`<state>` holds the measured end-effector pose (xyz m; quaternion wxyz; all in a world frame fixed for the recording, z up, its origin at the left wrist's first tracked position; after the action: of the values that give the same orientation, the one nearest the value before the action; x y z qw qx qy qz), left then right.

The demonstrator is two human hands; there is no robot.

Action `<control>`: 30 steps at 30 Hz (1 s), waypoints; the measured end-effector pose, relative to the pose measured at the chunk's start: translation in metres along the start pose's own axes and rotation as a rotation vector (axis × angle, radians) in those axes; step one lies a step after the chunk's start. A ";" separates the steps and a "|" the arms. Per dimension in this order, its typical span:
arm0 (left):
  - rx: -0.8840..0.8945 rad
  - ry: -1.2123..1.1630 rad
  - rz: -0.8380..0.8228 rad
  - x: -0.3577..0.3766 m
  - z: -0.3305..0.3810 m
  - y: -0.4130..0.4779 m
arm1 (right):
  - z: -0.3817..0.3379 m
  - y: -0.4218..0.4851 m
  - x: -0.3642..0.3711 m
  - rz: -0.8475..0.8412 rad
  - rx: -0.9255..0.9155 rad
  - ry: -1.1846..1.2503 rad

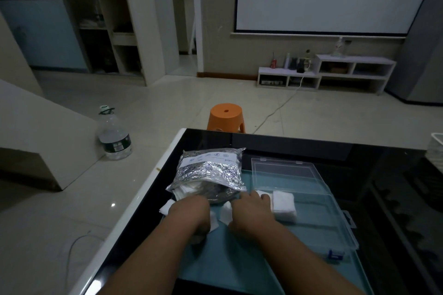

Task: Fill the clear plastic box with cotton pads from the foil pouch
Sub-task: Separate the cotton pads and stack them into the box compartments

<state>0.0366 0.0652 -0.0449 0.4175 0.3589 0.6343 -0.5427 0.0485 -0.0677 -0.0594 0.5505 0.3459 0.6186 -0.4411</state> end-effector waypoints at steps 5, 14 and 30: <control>0.037 -0.102 0.052 -0.003 0.000 0.000 | -0.002 -0.001 -0.004 0.002 -0.017 0.071; 0.072 -0.069 0.055 -0.011 -0.004 0.000 | -0.008 -0.008 -0.013 -0.069 -0.073 0.185; 0.160 -0.377 0.070 -0.034 0.000 -0.012 | 0.022 -0.024 -0.043 0.138 0.039 0.434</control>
<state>0.0395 0.0629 -0.0087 0.5176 0.3049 0.4868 -0.6342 0.0413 -0.0941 -0.0132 0.4267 0.4849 0.6887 -0.3295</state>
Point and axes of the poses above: each hand's wrist, its own y-axis towards the middle knuckle, its own x-axis out of the palm, z = x × y, the point moved 4 cm from there along y, towards the middle knuckle, and after that the axes turned 6 degrees about -x, right-handed, at the moved point
